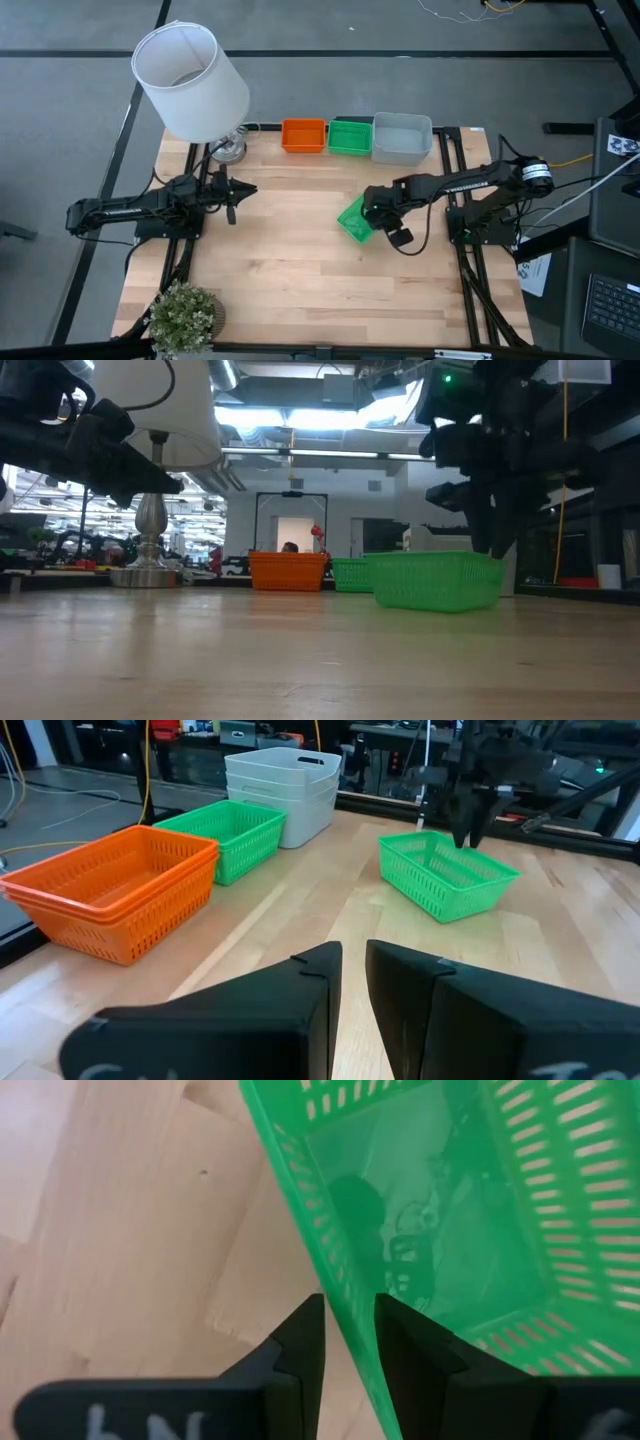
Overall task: Stack baskets by color
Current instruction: Stack the bottom green bin on the top of the stacked green bins
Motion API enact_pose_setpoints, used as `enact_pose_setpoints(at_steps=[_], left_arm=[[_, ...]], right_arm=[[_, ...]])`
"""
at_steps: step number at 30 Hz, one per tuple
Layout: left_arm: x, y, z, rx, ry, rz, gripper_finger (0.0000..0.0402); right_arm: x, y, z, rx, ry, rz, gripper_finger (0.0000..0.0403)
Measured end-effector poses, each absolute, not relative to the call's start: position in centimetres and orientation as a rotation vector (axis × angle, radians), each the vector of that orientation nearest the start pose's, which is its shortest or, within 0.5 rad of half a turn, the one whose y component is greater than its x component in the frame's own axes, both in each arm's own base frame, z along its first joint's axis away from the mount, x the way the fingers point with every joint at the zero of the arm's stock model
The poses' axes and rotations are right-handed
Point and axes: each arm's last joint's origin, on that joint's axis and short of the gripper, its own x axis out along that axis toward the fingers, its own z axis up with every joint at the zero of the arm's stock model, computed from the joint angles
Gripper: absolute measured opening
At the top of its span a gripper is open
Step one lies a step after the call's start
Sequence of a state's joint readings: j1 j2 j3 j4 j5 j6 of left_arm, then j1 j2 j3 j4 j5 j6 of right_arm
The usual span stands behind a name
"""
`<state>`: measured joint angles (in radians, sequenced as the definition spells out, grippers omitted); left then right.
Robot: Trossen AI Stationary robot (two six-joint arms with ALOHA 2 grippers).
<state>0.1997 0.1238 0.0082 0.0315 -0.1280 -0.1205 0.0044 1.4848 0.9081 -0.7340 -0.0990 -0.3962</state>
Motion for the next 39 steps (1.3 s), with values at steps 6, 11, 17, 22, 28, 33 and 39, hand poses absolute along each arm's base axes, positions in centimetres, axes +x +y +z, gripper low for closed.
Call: enact_pose_setpoints(at_steps=[6,11,17,22,28,33,39], left_arm=[[10.2,2.4,15.9,-0.122,0.065,0.332,0.0042],[10.2,2.4,15.9,-0.122,0.065,0.333,0.0042],[10.2,2.4,15.9,-0.122,0.065,0.333,0.0042],[10.2,2.4,15.9,-0.122,0.065,0.332,0.0042],[10.2,2.4,15.9,-0.122,0.065,0.332,0.0042],[10.2,2.4,15.9,-0.122,0.065,0.333,0.0042],[10.2,2.4,15.9,-0.122,0.065,0.333,0.0042]], right_arm=[[26.7,0.4,17.5,-0.269,1.317,0.353,0.0092],[27.3,0.4,15.9,-0.265,1.356,0.358,0.0092],[27.8,0.2,15.4,-0.326,1.369,0.308,0.0024],[28.6,0.0,17.7,-0.424,1.324,0.265,0.0004],[31.0,-2.3,22.7,-0.653,1.183,0.096,0.0002],[33.5,-7.3,27.5,-0.716,0.917,-0.114,0.0001],[34.2,-15.0,30.3,-0.621,0.738,-0.203,0.0001]])
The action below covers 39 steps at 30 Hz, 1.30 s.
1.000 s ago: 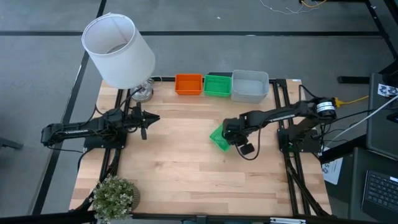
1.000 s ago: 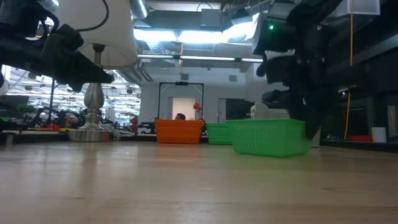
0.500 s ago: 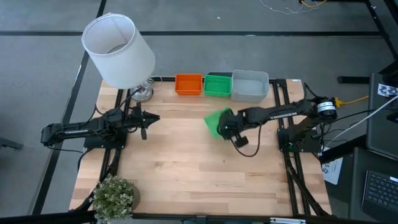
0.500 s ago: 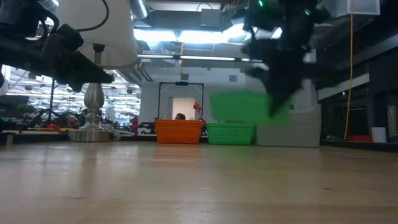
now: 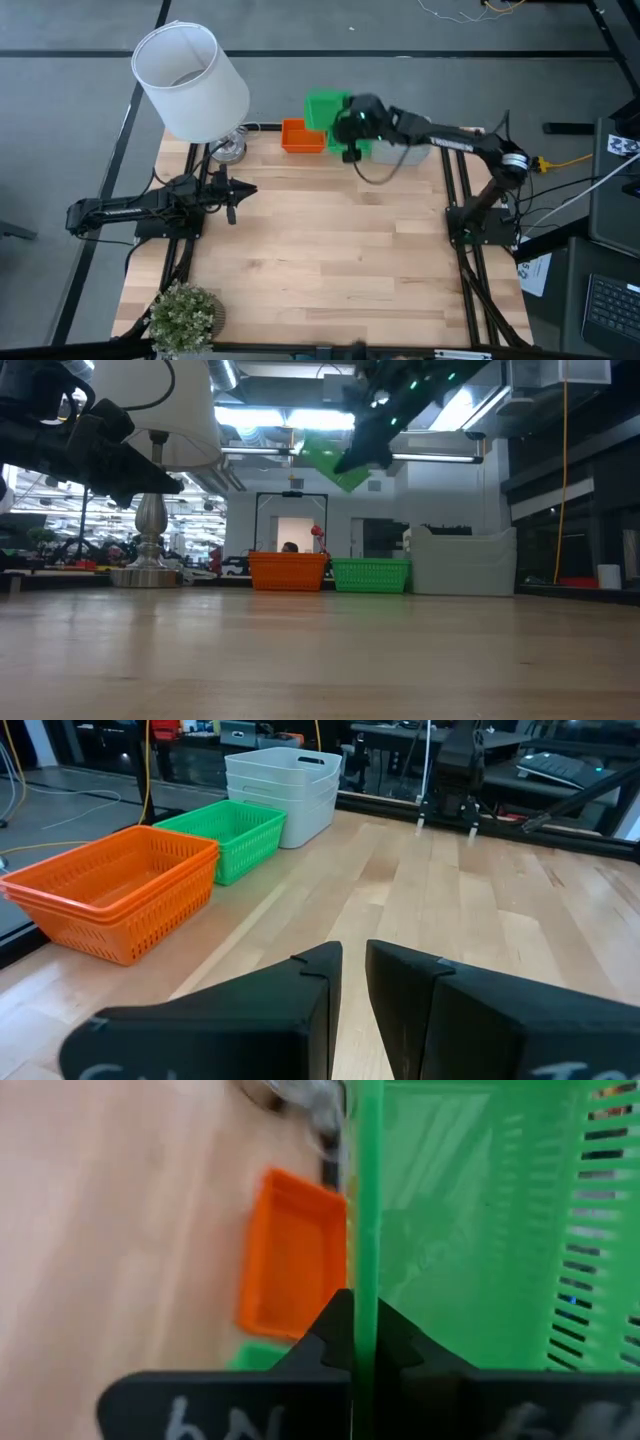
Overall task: Stack baskets by color
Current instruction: Stack the bottom green bin on the top of the stacked green bins
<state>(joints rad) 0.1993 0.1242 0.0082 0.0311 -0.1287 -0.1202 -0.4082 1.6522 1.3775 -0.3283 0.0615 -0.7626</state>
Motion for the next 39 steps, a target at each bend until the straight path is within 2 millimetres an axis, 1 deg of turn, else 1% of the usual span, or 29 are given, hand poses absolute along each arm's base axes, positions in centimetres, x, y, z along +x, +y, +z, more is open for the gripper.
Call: enact_pose_setpoints(at_steps=[2,5,7,9,11,14,19,24,27,32,35,39], left_arm=[[10.2,2.4,15.9,-0.122,0.065,0.333,0.0042],[10.2,2.4,15.9,-0.122,0.065,0.333,0.0042],[10.2,2.4,15.9,-0.122,0.065,0.333,0.0042],[10.2,2.4,15.9,-0.122,0.065,0.333,0.0042],[10.2,2.4,15.9,-0.122,0.065,0.333,0.0042],[10.2,2.4,15.9,-0.122,0.065,0.333,0.0042],[10.2,2.4,15.9,-0.122,0.065,0.333,0.0042],[10.2,2.4,15.9,-0.122,0.065,0.333,0.0042],[10.2,2.4,15.9,-0.122,0.065,0.333,0.0042],[10.2,2.4,15.9,-0.122,0.065,0.333,0.0042],[10.2,2.4,15.9,-0.121,0.065,0.333,0.0042],[10.2,2.4,15.9,-0.122,0.065,0.333,0.0042]], right_arm=[[34.6,-17.3,29.9,-0.577,0.771,-0.238,0.0001],[35.5,-19.8,28.3,-0.507,0.918,-0.22,0.0],[36.3,-20.7,27.1,-0.448,1.033,-0.183,0.0],[37.0,-21.2,26.3,-0.395,1.138,-0.187,0.0],[37.3,-21.5,25.7,-0.358,1.222,-0.168,0.0],[37.4,-21.8,24.7,-0.305,1.29,-0.155,0.0],[36.3,-22.3,22.8,-0.206,1.426,-0.134,0.0],[36.0,-22.7,22.6,-0.133,1.434,-0.194,0.0],[35.7,-22.5,22.6,-0.098,1.46,-0.198,0.0],[35.8,-22.6,22.4,-0.086,1.45,-0.184,0.0],[36.1,-22.7,21.9,-0.079,1.436,-0.175,0.0],[36.5,-23.0,20.2,-0.061,1.464,-0.155,0.0]])
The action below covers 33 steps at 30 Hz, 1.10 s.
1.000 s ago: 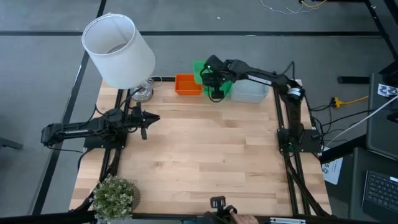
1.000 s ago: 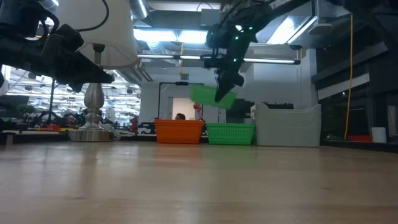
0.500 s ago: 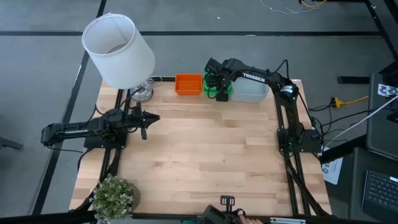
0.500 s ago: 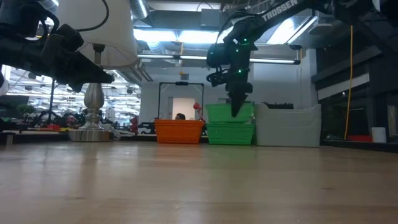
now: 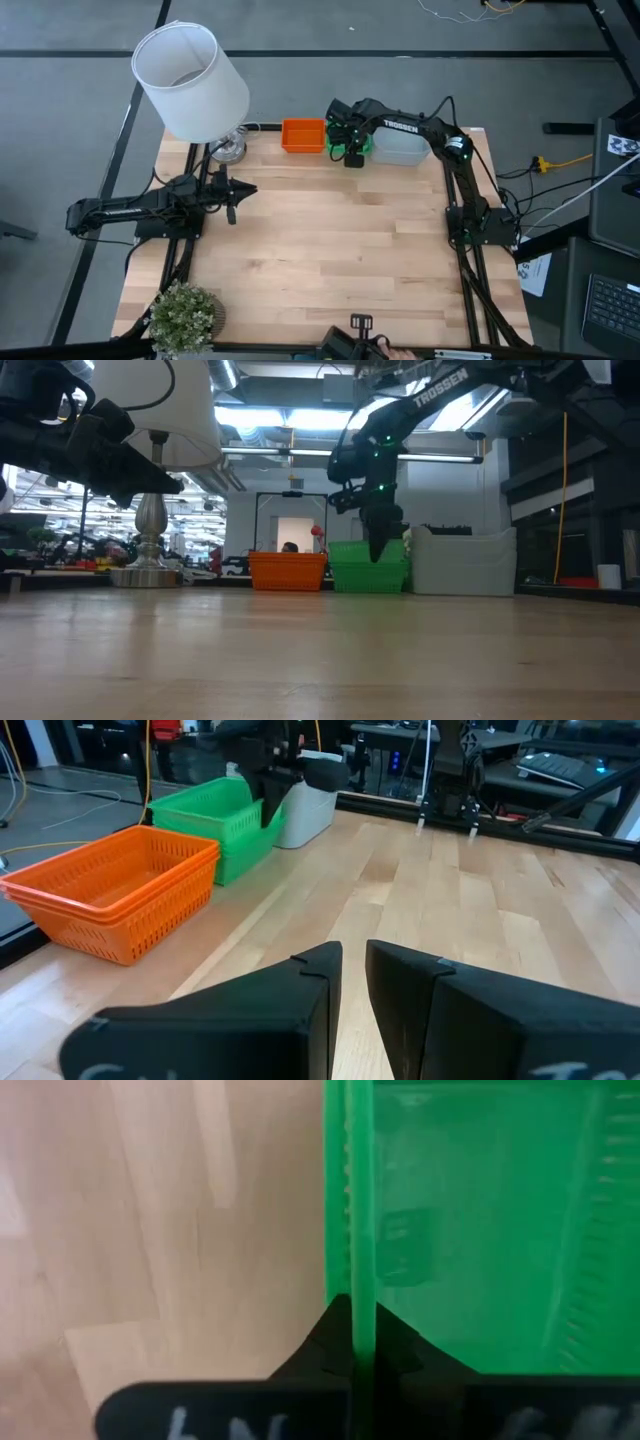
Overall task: Stack baskets by color
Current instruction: Stack the bottom green bin on the top of the stacked green bins
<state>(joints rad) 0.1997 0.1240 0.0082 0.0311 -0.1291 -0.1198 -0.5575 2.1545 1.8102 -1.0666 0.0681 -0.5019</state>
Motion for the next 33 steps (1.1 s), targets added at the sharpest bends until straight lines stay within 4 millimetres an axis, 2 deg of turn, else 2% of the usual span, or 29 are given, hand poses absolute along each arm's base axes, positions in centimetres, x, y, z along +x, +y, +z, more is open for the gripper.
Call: enact_pose_setpoints(at_steps=[3,16,26,33], left_arm=[[10.2,2.4,15.9,-0.122,0.065,0.333,0.0042],[10.2,2.4,15.9,-0.122,0.065,0.333,0.0042],[10.2,2.4,15.9,-0.122,0.065,0.333,0.0042],[10.2,2.4,15.9,-0.122,0.065,0.333,0.0042]], right_arm=[[36.9,-23.2,19.5,-0.071,1.47,-0.164,0.0],[37.2,-23.9,19.9,-0.106,1.45,-0.213,0.0004],[37.5,-23.1,19.9,-0.119,1.463,-0.198,0.0063],[37.6,-22.5,20.2,-0.214,1.521,-0.278,0.0086]])
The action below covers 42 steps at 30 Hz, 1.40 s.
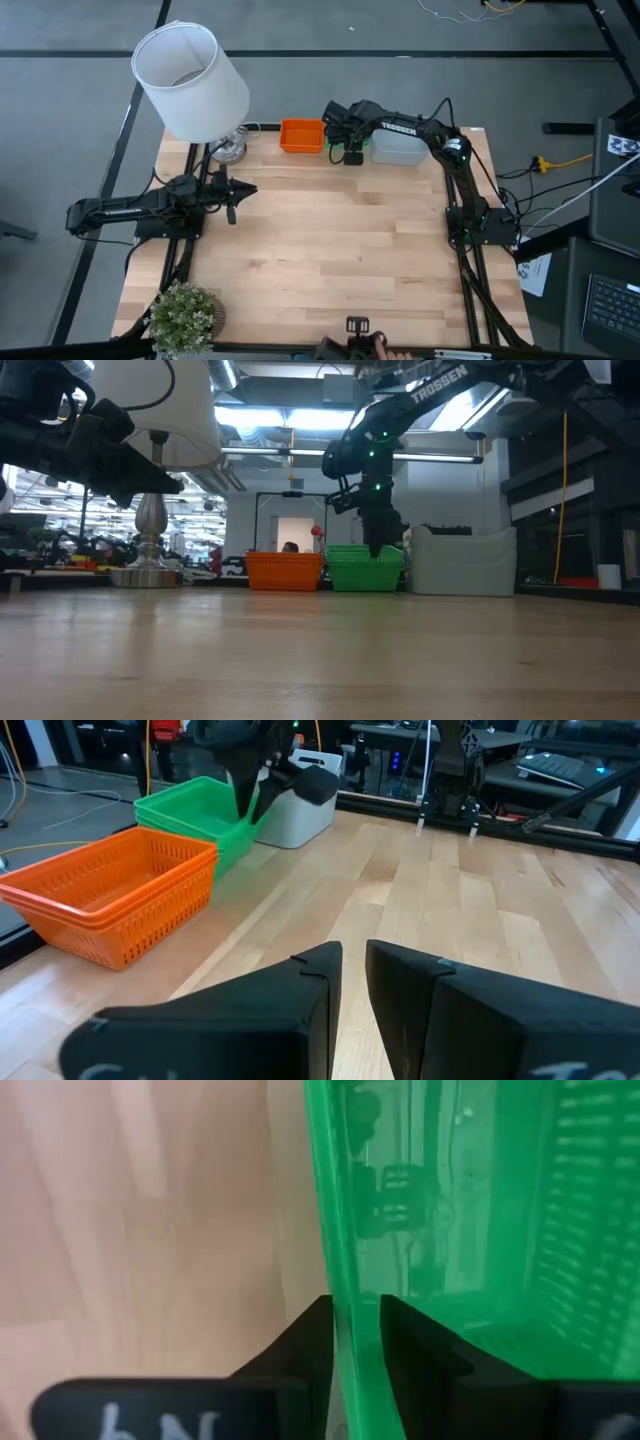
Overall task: Stack baskets by color
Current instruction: Stack the bottom green bin on the top of the stacked green bins
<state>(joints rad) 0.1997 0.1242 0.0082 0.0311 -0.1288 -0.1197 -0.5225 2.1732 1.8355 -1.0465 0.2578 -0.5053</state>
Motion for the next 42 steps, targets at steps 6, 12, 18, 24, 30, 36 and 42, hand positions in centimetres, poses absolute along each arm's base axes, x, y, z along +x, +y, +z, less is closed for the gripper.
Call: enact_pose_setpoints(at_steps=[6,12,18,24,30,36,42], left_arm=[[10.2,2.4,15.9,-0.122,0.065,0.333,0.0042],[10.2,2.4,15.9,-0.122,0.065,0.333,0.0042],[10.2,2.4,15.9,-0.122,0.065,0.333,0.0042],[10.2,2.4,15.9,-0.122,0.065,0.333,0.0042],[10.2,2.4,15.9,-0.122,0.065,0.333,0.0042],[10.2,2.4,15.9,-0.122,0.065,0.334,0.0042],[10.2,2.4,15.9,-0.122,0.065,0.333,0.0042]], right_arm=[[37.5,-20.4,23.2,-0.194,1.44,-0.201,0.0087],[36.9,-18.9,26.4,-0.205,1.371,-0.216,0.0087],[37.2,-19.4,26.8,-0.224,1.281,-0.256,0.0087],[36.6,-22.1,24.4,-0.236,1.229,-0.326,0.0087],[35.7,-24.5,23.3,-0.255,1.179,-0.373,0.0087],[34.9,-24.9,21.8,-0.221,1.193,-0.341,0.0087],[34.4,-24.7,20.1,-0.199,1.193,-0.312,0.0087]])
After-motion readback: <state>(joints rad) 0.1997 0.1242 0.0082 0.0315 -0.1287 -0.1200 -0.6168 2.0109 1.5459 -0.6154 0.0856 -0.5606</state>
